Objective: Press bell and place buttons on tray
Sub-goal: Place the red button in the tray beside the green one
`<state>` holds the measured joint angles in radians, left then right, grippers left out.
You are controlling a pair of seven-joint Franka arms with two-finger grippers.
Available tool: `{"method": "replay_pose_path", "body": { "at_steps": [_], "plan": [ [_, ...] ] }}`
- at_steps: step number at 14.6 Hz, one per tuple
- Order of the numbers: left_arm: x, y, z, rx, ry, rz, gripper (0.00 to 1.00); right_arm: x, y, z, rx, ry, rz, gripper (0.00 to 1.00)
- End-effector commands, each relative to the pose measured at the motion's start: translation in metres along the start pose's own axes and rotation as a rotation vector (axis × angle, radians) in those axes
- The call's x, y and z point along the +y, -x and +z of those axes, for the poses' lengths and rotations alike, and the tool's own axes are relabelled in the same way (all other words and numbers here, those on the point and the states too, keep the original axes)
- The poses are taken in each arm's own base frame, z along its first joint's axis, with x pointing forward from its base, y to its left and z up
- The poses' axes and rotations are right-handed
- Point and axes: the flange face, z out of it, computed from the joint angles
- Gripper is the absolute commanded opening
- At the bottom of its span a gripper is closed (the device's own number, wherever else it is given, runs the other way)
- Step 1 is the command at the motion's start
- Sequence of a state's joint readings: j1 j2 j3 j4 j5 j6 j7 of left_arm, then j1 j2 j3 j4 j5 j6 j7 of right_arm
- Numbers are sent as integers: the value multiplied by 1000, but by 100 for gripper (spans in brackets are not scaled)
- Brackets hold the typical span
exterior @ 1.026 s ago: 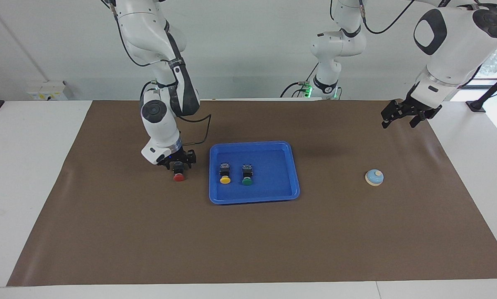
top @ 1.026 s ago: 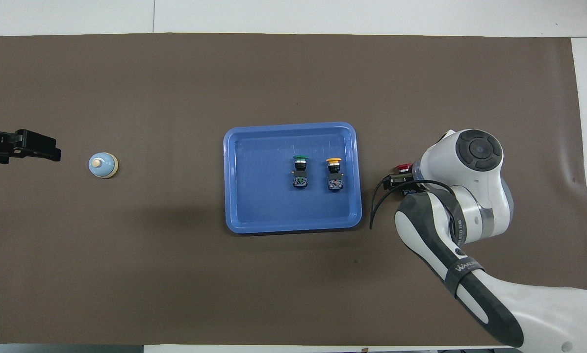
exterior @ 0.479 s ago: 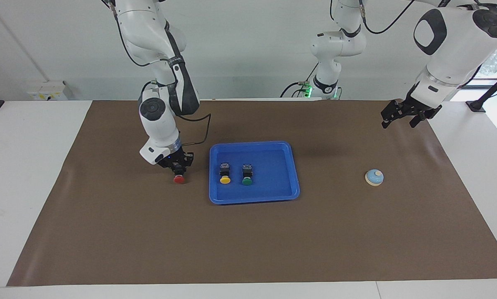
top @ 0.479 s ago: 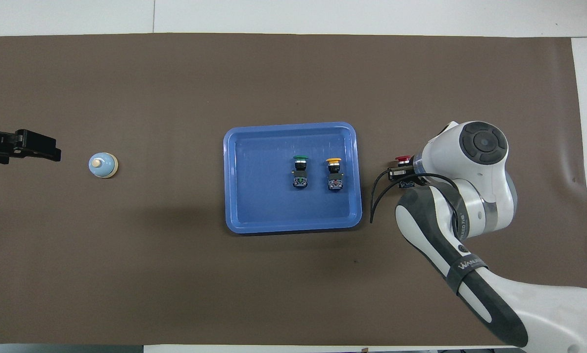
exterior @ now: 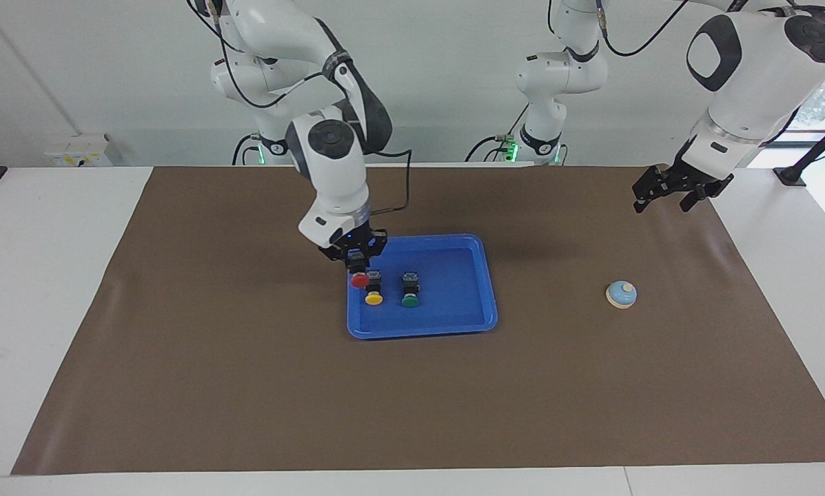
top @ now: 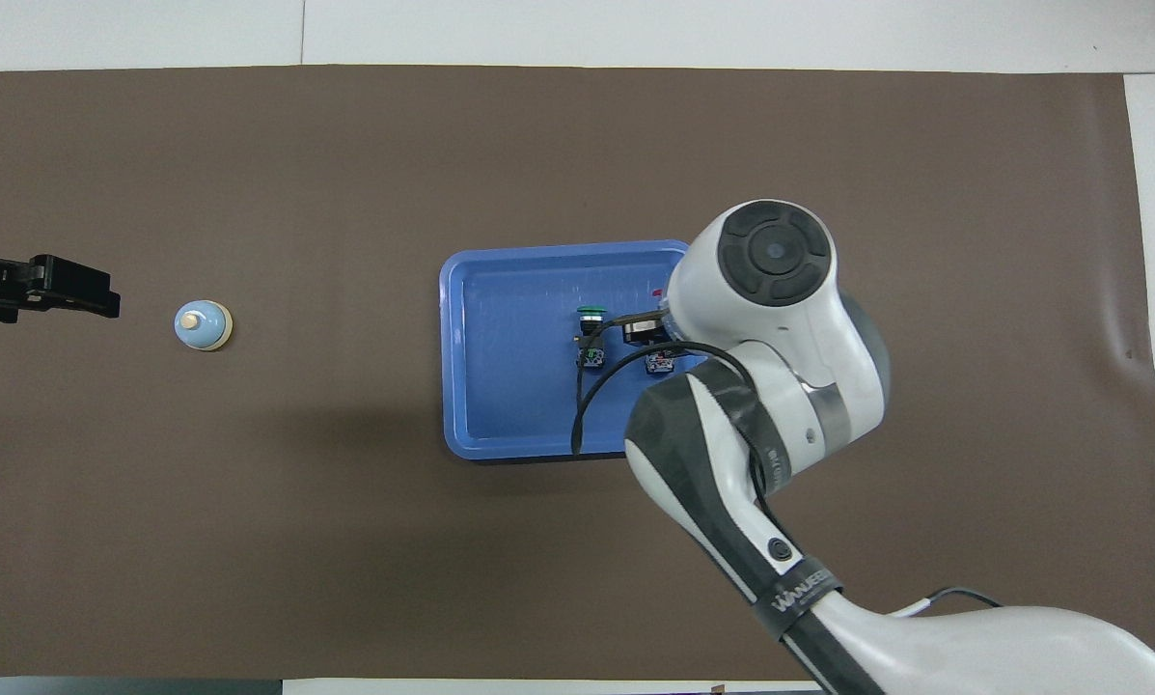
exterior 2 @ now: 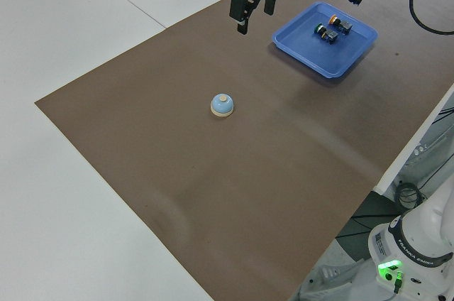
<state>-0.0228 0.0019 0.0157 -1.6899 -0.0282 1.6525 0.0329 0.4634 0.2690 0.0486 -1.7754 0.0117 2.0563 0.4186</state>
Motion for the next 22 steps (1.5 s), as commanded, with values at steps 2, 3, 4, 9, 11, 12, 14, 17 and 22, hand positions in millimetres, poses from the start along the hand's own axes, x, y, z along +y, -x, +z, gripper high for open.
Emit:
{"method": "replay_pose_path", "body": {
  "at_steps": [2, 3, 4, 9, 11, 12, 14, 17, 22],
  "plan": [
    [0, 0, -5, 6, -1, -4, 100, -91, -19, 10, -8, -6, 40, 0],
    [-1, 0, -5, 6, -2, -4, 100, -111, -15, 18, -10, -5, 33, 0],
    [-1, 0, -5, 6, -2, -4, 100, -125, -15, 26, -6, -6, 40, 0],
    [0, 0, -5, 6, -1, -4, 100, -153, -10, 54, 3, -26, 24, 0],
    [-1, 0, -5, 6, -2, -4, 100, -160, -7, 64, 17, -43, 19, 0],
    [-1, 0, -6, 7, -2, -4, 100, -160, -7, 71, 10, -42, 22, 0],
    [-1, 0, -5, 6, -2, -4, 100, -154, -8, 75, 5, -39, 31, 0],
    [-1, 0, -5, 5, -2, -3, 100, -150, -3, 92, -25, -59, 57, 0],
    [-1, 0, -5, 5, -2, -3, 100, -149, 2, 103, -24, -65, 70, 31]
  ]
}}
